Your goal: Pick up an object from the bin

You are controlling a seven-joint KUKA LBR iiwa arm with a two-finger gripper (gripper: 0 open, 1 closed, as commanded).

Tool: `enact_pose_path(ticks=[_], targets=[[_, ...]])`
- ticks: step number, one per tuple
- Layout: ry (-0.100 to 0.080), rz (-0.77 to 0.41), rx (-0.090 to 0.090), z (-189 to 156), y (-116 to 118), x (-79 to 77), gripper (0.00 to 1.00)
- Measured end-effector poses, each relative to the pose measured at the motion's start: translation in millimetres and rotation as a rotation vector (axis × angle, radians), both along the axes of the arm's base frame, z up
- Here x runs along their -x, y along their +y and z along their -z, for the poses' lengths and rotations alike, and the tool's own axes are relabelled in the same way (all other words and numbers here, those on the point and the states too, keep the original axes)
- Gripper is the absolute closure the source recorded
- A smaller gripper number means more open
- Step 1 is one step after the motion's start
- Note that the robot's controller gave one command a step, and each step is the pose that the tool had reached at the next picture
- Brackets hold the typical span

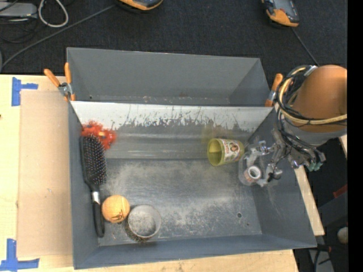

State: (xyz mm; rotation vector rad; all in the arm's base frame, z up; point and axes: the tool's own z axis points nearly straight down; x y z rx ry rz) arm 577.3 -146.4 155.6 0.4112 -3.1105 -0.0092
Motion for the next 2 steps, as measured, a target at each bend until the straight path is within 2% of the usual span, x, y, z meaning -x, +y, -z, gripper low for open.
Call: enact_pose_path(ticks=[1,2], targets=[[0.002,0.001,-0.001,-47.3,0.8,0.0,1.00],[-0.007,0.001,0.001,-78.3,0.3,-1.7,1.00]])
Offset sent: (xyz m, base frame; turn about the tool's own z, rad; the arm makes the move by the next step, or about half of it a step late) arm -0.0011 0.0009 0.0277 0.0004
